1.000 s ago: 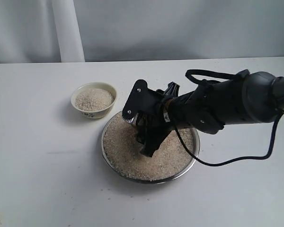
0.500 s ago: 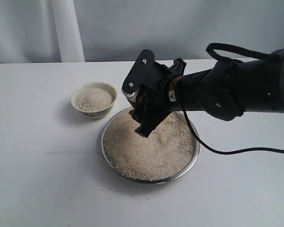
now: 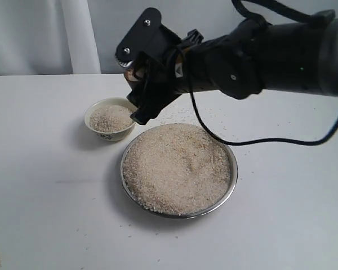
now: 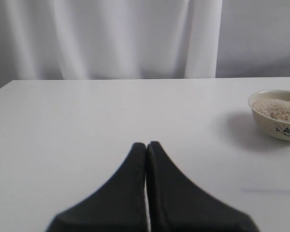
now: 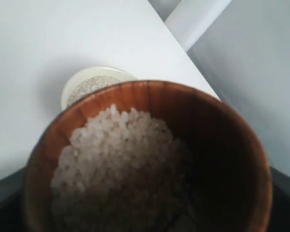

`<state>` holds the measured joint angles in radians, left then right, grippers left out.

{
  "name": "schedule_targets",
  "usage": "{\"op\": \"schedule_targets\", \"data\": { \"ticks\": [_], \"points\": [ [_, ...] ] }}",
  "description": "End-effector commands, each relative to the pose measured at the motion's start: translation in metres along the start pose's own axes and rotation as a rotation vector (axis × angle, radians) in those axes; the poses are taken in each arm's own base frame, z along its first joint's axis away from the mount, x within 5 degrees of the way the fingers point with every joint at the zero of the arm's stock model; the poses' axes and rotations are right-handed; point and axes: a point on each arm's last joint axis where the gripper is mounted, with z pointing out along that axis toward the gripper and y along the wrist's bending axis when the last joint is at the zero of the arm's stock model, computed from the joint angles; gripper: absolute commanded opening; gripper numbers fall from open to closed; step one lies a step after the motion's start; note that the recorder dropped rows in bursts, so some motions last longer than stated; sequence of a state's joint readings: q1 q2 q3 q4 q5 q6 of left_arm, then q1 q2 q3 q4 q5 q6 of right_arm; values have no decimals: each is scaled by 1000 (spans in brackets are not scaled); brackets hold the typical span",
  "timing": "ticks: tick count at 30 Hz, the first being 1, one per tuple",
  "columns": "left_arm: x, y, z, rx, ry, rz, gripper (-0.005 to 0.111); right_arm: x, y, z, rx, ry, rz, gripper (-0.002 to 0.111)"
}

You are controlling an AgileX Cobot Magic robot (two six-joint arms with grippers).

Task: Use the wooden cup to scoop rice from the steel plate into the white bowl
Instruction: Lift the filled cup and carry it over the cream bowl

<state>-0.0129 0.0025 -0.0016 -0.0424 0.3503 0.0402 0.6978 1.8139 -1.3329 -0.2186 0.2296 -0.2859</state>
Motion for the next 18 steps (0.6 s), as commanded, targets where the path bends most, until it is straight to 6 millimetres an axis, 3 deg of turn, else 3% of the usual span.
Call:
{"op": "schedule_targets", "data": {
  "ticks": [1, 9, 18],
  "points": [
    [0, 0, 0, 2, -7, -3, 0, -17, 5, 22, -29, 50, 0, 0],
    [0, 0, 0, 2, -7, -3, 0, -46, 13, 73, -42, 82, -35, 0],
    [0, 0, 0, 2, -7, -3, 0, -56, 15, 116, 40, 229, -202, 0]
  ]
}}
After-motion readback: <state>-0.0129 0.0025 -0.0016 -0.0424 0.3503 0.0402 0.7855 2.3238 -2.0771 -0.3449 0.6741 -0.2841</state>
